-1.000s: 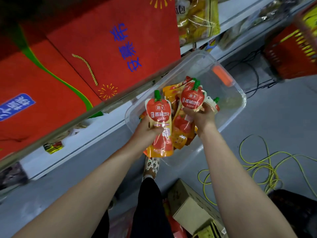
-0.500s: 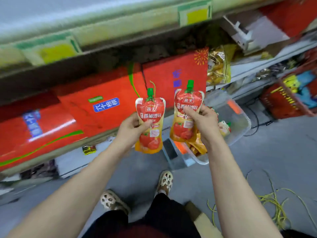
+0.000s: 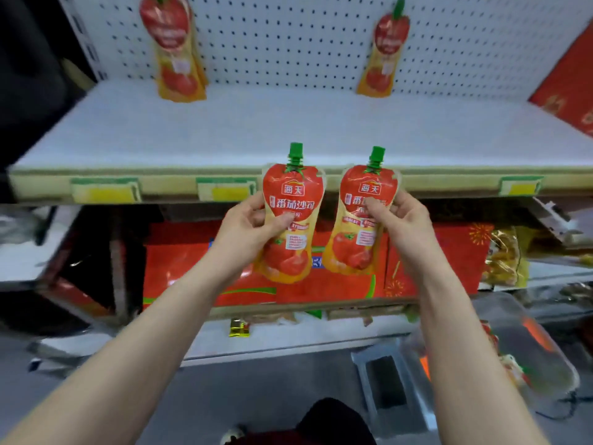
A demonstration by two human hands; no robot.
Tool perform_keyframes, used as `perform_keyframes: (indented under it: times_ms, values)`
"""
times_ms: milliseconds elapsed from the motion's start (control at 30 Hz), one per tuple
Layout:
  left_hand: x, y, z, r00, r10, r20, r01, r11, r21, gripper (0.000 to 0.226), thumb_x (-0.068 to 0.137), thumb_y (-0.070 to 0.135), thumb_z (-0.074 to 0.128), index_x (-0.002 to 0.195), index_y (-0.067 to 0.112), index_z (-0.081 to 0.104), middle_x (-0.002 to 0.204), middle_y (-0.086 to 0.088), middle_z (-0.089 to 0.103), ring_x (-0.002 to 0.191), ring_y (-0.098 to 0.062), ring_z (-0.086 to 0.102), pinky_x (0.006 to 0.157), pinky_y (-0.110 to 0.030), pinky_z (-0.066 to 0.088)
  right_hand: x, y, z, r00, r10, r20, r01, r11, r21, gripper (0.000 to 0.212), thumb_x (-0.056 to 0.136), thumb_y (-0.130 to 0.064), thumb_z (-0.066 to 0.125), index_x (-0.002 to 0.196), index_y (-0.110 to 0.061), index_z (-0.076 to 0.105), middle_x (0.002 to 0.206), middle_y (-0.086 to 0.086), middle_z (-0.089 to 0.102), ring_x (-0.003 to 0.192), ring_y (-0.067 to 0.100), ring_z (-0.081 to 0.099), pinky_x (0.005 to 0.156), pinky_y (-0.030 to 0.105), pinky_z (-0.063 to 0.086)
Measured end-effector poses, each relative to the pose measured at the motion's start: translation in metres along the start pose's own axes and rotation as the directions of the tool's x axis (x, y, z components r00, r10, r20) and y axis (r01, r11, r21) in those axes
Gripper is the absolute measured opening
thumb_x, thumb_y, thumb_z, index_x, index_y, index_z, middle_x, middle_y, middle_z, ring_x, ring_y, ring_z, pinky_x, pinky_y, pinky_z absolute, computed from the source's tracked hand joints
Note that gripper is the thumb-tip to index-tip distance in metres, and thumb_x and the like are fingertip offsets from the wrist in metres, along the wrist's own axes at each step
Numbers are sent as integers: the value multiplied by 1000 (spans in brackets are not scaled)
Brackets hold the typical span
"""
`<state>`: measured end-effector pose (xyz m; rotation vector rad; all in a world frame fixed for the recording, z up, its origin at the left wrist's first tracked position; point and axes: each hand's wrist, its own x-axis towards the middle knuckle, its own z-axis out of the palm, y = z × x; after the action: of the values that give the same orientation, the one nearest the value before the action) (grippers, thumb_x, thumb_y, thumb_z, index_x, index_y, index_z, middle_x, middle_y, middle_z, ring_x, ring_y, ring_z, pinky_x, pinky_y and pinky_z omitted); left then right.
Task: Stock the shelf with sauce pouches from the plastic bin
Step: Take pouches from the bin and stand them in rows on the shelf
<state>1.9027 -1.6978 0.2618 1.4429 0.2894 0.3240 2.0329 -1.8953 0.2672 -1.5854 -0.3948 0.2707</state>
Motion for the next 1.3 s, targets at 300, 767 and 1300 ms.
perform_keyframes:
  times_ms: [300,767,1300]
  values:
    - [33,77,-122,927,223,-301,-221,974,41,33,88,11,64,120,8,59,92,-9,73,79,-16,72,70,-25,57,83,-122,121,939,-200,281,224,973,-56,10,87,-5,69,95,-12,70,77,-6,76,72,8,70,61,22,55]
    - [108,106,-205,788,214,-577,-192,976,100,31,89,19,66,119,14,55,96,-1,75,91,-16,72,78,-34,55,246,-106,272,915,-108,388,155,983,-93,7,93,-7,63,99,-9,66,95,11,72,83,22,70,80,41,60]
    - [142,103,-203,842,195,-503,-179,980,81,31,88,18,66,117,18,56,97,-1,76,91,-16,73,80,-34,57,279,-106,289,930,-180,322,243,956,-166,30,85,-27,74,109,-24,56,100,-3,67,88,11,68,74,31,60]
